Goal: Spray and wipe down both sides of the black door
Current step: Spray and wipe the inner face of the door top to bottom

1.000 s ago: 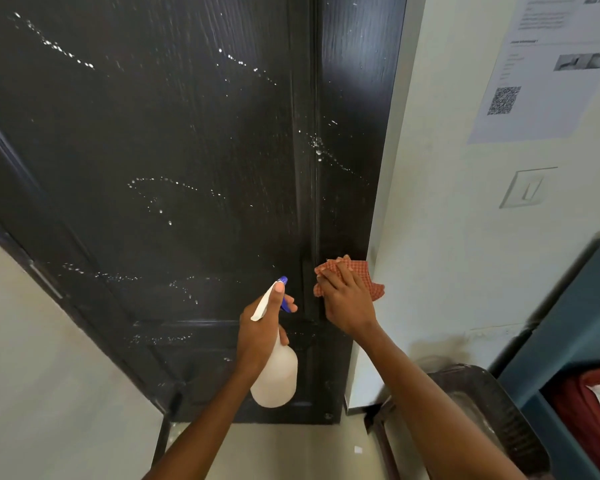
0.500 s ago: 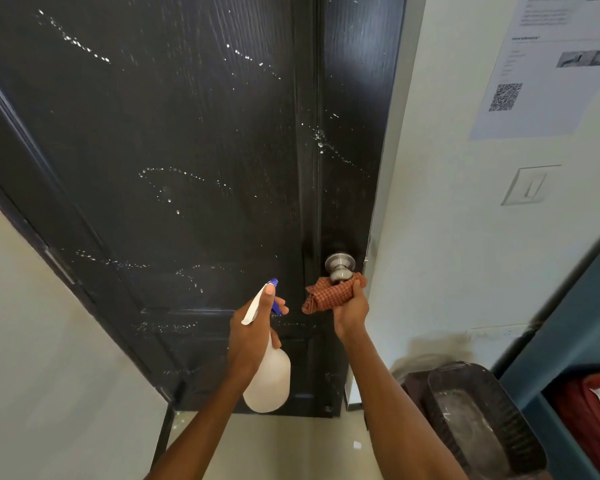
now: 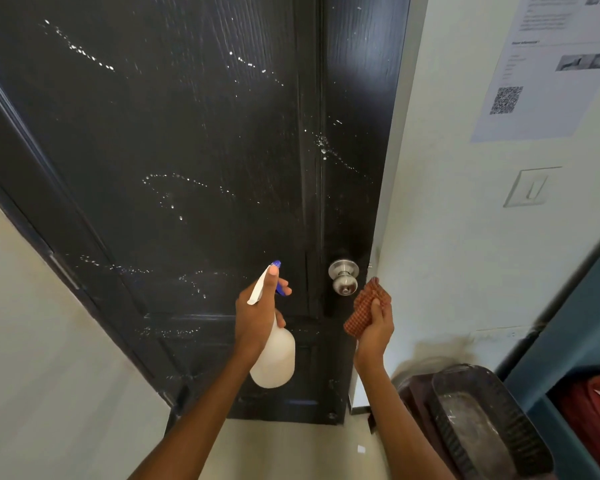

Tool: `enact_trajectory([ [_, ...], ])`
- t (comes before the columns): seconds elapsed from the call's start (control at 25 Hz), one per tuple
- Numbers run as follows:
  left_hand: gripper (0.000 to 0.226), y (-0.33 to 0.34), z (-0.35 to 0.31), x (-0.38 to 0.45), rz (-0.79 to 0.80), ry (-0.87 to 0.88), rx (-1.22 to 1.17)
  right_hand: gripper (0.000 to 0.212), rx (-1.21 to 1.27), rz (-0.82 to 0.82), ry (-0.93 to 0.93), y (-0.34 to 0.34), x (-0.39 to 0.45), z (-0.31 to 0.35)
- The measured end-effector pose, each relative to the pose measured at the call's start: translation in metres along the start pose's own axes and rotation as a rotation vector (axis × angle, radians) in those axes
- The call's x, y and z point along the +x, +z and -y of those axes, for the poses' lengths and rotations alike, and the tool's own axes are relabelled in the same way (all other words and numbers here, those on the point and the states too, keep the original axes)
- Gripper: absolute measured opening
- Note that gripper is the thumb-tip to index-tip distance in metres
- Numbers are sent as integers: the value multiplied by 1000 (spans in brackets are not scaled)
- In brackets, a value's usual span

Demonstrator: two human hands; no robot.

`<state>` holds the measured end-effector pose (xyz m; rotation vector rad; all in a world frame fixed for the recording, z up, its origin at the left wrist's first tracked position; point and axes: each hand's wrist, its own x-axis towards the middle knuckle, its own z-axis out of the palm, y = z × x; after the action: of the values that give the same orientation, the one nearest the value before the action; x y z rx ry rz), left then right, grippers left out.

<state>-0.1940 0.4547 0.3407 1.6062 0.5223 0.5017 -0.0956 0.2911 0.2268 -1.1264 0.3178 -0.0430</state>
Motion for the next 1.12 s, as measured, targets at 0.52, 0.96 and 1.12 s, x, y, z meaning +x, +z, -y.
enact_trajectory([
  [0.52, 62, -17, -237, 60, 11, 454, -92, 62, -69, 266, -1077, 218, -9, 241],
  [0.96, 68, -39, -490, 87, 86, 751, -247, 66, -194, 159, -1618, 354, -24, 498],
  [1.12, 63, -41, -543, 97, 103, 827, -241, 66, -187, 91, -1711, 374, -27, 558],
])
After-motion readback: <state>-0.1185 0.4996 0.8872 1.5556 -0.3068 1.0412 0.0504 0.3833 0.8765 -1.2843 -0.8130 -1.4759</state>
